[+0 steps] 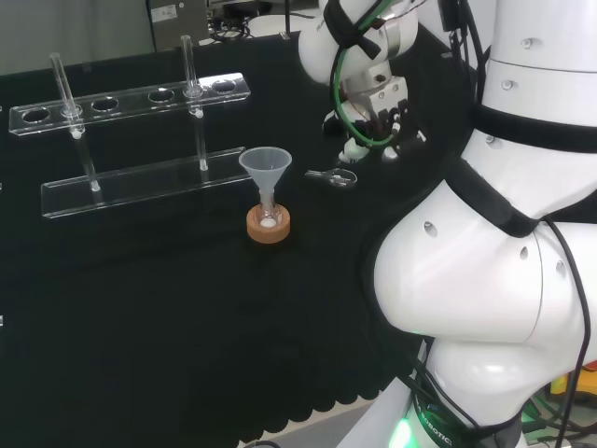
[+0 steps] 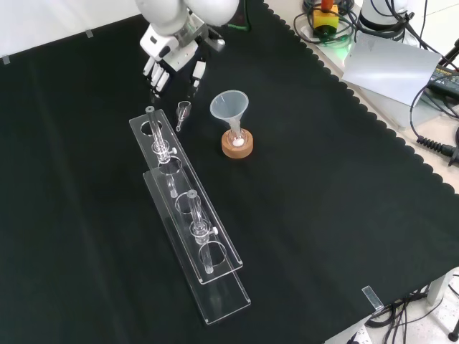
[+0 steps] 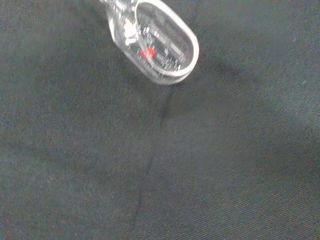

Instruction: Remove the funnel from the round-bottom flask.

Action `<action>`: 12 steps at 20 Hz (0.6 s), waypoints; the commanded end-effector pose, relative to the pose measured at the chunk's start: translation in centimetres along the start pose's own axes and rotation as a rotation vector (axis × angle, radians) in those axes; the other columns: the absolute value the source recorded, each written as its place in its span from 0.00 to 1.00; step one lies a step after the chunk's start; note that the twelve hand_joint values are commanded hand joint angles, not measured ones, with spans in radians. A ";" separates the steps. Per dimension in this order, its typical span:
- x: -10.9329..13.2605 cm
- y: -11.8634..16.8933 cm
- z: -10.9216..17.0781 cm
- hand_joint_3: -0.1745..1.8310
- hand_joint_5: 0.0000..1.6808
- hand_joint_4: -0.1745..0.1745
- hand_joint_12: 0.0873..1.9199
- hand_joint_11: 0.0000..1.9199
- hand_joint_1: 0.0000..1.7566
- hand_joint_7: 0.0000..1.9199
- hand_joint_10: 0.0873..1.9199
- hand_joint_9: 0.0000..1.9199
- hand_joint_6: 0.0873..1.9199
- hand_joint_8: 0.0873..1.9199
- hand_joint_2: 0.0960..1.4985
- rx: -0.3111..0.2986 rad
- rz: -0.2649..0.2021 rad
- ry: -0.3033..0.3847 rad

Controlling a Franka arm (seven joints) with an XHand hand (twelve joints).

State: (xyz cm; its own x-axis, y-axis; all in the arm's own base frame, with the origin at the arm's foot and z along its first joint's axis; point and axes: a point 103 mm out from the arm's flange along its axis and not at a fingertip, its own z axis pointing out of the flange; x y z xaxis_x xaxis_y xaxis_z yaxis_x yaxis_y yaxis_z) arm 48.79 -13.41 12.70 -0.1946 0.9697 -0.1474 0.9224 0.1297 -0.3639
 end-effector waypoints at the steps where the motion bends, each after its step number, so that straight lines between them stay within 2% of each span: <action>1: -0.2 -3.0 -3.6 0.00 0.26 0.39 0.67 0.19 0.47 0.20 0.28 0.34 0.07 0.33 0.69 -0.054 0.027 -0.022; 7: -0.2 -6.2 -7.5 0.00 0.26 0.39 0.67 0.19 0.46 0.20 0.28 0.34 0.06 0.33 0.69 -0.100 0.048 -0.026; 12: 1.1 -8.6 -10.4 0.00 0.24 0.39 0.67 0.19 0.44 0.19 0.27 0.34 0.06 0.32 0.69 -0.099 0.046 -0.008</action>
State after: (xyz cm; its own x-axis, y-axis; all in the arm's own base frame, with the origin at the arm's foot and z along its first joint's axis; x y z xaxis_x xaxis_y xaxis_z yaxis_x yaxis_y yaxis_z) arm 46.94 -13.08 21.89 -0.1608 0.9660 -0.2024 0.9602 0.1057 -0.2587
